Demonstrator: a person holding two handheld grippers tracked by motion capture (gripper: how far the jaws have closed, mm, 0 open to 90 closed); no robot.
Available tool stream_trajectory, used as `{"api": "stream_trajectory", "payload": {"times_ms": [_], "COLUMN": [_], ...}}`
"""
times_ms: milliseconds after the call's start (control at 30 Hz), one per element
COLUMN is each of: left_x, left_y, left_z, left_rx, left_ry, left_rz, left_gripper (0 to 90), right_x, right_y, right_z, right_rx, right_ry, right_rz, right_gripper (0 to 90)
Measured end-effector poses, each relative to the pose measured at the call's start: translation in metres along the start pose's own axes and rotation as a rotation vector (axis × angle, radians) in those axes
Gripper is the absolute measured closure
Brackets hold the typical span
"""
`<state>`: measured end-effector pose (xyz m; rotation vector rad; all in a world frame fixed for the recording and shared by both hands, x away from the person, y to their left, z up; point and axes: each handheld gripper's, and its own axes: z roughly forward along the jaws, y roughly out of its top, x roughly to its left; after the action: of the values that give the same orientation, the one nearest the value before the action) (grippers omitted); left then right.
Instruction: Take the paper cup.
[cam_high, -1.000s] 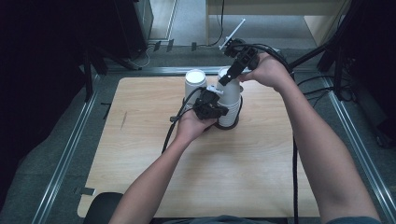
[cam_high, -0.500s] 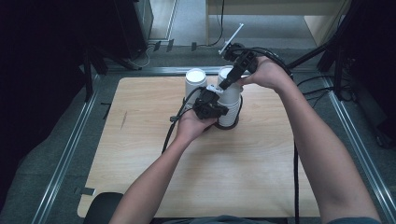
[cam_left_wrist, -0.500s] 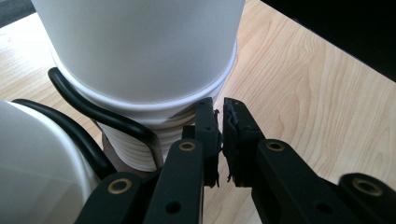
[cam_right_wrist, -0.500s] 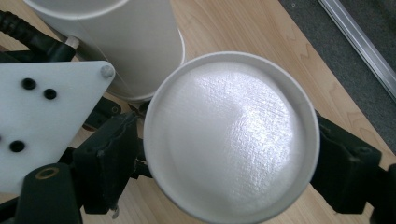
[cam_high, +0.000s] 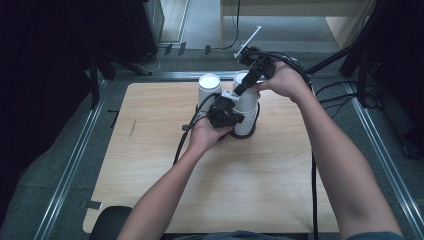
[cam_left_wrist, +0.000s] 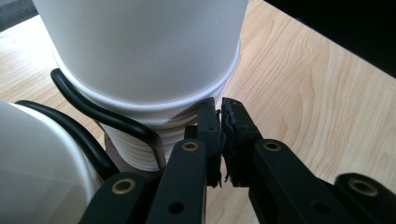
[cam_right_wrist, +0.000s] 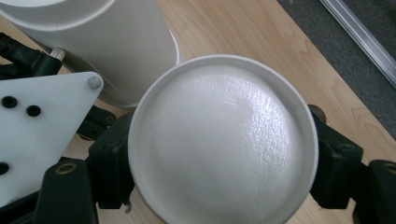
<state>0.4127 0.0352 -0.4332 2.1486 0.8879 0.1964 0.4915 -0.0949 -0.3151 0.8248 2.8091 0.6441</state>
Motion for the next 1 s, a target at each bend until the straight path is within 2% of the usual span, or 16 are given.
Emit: {"api": "stream_trajectory", "payload": {"times_ms": [300,867,967,1000], "left_x": [-0.0007,-0.0009,-0.0015,-0.0012], "left_y": [-0.0002,0.0006,0.0007,0.0008], "left_z": [0.0003,0.0003,0.0003,0.0003], "left_rx": [-0.003,0.003,0.005,0.003], "left_ry": [0.005,0.005,0.006,0.008], "left_rz": [-0.011,-0.004,0.008,-0.001], "left_gripper": [89.0,86.7,86.4,86.1], "right_x": [0.0025,0.0044,0.0058,0.0057], "right_y": [0.0042,0.0101,0.0111,0.0115], "right_z": [-0.0028,-0.0074,-0.0086,-0.0091], "right_rx": [0.028,0.063,0.07,0.075], "right_ry": [-0.015,-0.022,-0.026,-0.025], "right_rz": [0.017,0.006,0.001,-0.002], "right_gripper": [25.0,25.9,25.9,26.0]}}
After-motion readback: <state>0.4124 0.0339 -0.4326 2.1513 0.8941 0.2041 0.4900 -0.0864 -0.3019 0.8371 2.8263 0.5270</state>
